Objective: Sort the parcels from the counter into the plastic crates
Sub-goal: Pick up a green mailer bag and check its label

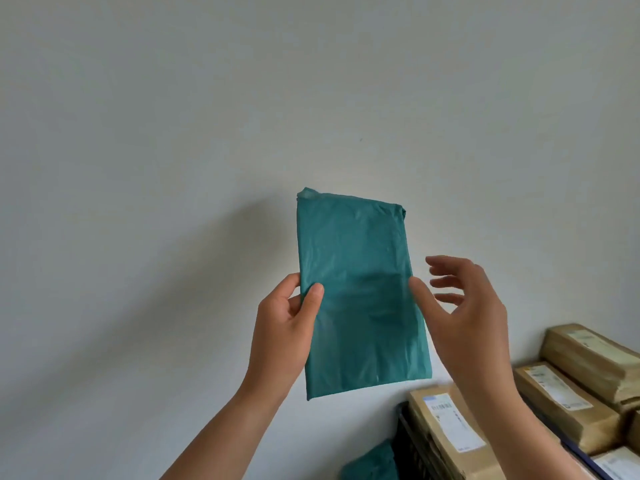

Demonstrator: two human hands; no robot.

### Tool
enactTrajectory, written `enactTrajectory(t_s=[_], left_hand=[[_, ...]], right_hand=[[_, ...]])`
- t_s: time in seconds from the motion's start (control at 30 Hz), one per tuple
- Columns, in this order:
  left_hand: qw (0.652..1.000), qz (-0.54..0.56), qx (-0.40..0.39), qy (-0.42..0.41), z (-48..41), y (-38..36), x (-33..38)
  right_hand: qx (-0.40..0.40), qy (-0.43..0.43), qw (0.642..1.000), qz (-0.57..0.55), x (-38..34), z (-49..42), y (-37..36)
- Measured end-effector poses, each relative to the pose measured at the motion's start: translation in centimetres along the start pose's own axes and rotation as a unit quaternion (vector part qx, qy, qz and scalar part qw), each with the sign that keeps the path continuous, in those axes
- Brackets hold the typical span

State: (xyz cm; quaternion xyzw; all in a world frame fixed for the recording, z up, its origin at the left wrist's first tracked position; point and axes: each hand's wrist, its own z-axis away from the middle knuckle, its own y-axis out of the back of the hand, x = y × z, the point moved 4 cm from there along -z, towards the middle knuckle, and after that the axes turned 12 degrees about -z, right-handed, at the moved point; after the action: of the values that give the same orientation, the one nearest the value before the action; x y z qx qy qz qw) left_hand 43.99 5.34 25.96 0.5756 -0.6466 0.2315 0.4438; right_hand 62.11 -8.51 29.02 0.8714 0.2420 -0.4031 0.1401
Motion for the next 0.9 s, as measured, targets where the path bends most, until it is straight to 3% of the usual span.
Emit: enactTrajectory(t_s=[0.1, 0.2, 0.27, 0.33, 0.5, 0.63, 0.77, 0.83, 0.9], left_hand=[[0.994, -0.043, 0.074, -0.066, -1.2, 0.3, 2.8], [0.993, -0.013, 0.030, -0.117, -1.3, -1.3, 6.2], [0.983, -0.043, -0.040, -0.173, -0.9, -2.8, 7.9], [0.966, -0.110, -0.062, -0.227, -0.8, -3.5, 9.0], [0.925, -0.216, -0.020, -0.310, -1.3, -2.2, 10.0], [0.947, -0.210, 0.081, -0.228, -3.4, 0.7, 10.1], [0.991, -0.095, 0.027, -0.093, -4.6, 2.5, 10.3], [0.998, -0.043, -0.018, -0.041, -4.7, 2.5, 10.3], [0.997, -0.051, -0.047, -0.017, -5.2, 2.9, 10.3]], right_hand=[[-0.097, 0.017, 0.995, 0.004, -2.2, 0.2, -1.8], [-0.209, -0.025, 0.974, -0.084, -4.3, -0.3, -4.2], [-0.200, -0.013, 0.970, -0.138, -5.7, -1.5, -4.8], [-0.147, -0.032, 0.968, -0.202, -6.8, -3.1, -4.3], [-0.132, -0.107, 0.936, -0.309, -8.0, -5.9, -2.5], [-0.150, -0.143, 0.894, -0.396, -7.6, -6.5, -1.8], [-0.173, -0.149, 0.865, -0.446, -7.3, -6.1, -1.6], [-0.170, -0.153, 0.878, -0.421, -6.7, -6.2, -1.5], [-0.124, -0.135, 0.924, -0.335, -6.1, -6.7, -1.1]])
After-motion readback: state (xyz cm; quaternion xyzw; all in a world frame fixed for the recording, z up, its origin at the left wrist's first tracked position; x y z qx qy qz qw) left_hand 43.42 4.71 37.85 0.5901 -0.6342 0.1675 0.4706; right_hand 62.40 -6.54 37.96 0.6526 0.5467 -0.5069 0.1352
